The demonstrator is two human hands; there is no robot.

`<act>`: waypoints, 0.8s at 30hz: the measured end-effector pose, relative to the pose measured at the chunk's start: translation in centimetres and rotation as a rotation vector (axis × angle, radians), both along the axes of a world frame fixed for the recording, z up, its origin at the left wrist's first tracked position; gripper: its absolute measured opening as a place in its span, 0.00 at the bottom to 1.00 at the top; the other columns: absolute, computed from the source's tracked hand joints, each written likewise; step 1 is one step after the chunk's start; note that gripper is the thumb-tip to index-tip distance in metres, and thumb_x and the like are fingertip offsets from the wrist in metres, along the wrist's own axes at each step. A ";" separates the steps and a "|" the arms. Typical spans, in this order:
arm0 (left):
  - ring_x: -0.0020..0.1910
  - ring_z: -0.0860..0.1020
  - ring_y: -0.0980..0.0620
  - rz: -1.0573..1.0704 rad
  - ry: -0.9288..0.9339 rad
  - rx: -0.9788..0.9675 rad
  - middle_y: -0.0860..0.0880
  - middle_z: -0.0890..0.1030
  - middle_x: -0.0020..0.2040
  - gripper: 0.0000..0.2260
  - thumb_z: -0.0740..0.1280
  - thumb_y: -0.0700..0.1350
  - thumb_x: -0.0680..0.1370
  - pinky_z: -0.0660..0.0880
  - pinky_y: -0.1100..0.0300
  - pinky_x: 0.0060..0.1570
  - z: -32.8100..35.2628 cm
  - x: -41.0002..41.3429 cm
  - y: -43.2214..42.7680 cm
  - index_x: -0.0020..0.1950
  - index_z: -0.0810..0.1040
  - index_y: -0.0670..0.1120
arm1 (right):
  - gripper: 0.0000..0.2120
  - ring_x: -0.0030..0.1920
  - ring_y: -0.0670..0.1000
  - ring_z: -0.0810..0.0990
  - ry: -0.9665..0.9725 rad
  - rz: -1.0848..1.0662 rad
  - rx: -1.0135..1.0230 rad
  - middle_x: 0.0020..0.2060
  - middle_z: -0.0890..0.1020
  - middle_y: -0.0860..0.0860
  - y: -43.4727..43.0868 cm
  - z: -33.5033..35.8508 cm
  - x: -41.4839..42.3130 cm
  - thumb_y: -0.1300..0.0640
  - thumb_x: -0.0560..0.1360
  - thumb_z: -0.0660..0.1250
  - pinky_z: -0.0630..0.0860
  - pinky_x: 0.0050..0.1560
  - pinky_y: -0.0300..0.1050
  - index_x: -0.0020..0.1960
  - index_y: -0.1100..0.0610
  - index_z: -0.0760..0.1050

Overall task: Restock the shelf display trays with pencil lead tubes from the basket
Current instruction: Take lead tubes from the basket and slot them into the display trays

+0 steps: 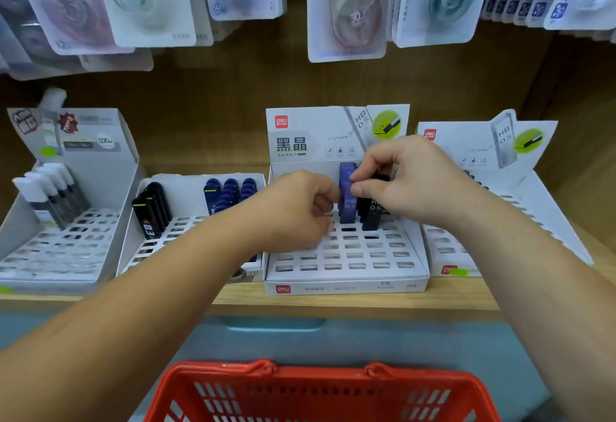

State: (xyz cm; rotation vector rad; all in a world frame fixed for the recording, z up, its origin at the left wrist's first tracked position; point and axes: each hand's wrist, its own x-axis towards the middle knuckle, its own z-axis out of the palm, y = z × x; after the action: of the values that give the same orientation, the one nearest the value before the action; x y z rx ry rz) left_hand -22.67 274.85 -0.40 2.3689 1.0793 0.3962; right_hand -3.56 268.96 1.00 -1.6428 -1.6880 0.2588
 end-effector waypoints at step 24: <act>0.60 0.80 0.45 -0.062 0.455 -0.571 0.46 0.80 0.61 0.23 0.73 0.51 0.75 0.77 0.56 0.57 -23.4 -11.3 -14.3 0.68 0.78 0.46 | 0.39 0.71 0.58 0.73 -0.087 -0.109 -1.279 0.73 0.72 0.55 -15.8 -22.9 -8.4 0.33 0.72 0.72 0.69 0.70 0.45 0.76 0.52 0.69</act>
State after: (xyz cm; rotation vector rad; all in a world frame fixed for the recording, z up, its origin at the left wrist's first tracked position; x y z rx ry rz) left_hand -33.93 260.58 -23.81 1.9968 1.1177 -0.4467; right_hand -12.00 253.14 -21.92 -2.6122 -1.5169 1.4453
